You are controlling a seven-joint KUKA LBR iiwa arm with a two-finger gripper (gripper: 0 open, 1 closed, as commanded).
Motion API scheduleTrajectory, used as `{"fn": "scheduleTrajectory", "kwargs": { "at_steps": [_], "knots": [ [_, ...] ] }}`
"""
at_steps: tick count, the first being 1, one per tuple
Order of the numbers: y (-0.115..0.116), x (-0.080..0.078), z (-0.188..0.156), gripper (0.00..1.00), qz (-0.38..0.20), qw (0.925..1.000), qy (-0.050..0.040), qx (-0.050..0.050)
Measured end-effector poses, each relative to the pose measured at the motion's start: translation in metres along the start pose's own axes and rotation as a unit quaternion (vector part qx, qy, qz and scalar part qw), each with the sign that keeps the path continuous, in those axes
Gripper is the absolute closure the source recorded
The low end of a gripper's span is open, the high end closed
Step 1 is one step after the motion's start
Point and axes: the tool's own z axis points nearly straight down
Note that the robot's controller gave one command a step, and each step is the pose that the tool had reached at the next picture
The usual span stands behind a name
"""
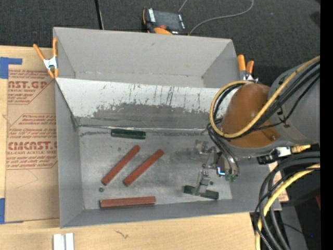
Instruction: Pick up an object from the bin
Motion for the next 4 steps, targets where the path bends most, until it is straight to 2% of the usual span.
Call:
{"fn": "scheduleTrajectory", "kwargs": {
  "at_steps": [1, 2, 3, 4],
  "knots": [
    [-0.019, 0.007, 0.053, 0.0, -0.007, 1.0, 0.0013, 0.001],
    [-0.018, 0.007, 0.05, 1.0, -0.008, 1.0, 0.0011, 0.001],
    [0.064, -0.052, -0.01, 1.0, -0.115, 0.9933, -0.0026, -0.001],
    [0.054, -0.042, -0.113, 1.0, -0.115, 0.9933, -0.004, 0.0]
  ]
}}
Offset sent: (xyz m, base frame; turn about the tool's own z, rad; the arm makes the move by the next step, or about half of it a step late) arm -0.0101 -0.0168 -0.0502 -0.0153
